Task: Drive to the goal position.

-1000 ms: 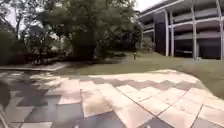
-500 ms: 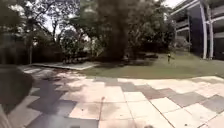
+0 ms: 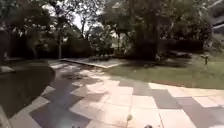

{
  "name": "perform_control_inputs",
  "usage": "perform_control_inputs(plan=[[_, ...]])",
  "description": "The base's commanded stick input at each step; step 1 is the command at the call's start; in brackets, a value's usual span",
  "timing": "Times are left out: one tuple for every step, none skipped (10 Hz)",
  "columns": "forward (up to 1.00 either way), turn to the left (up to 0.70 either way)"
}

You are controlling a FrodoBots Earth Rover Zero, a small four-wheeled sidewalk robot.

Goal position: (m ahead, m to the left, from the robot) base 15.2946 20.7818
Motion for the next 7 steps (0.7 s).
perform_control_inputs(plan=[[1.00,0.00],[1.00,0.00],[1.00,0.00],[1.00,0.00],[1.00,0.00],[1.00,0.00],[1.00,0.00]])
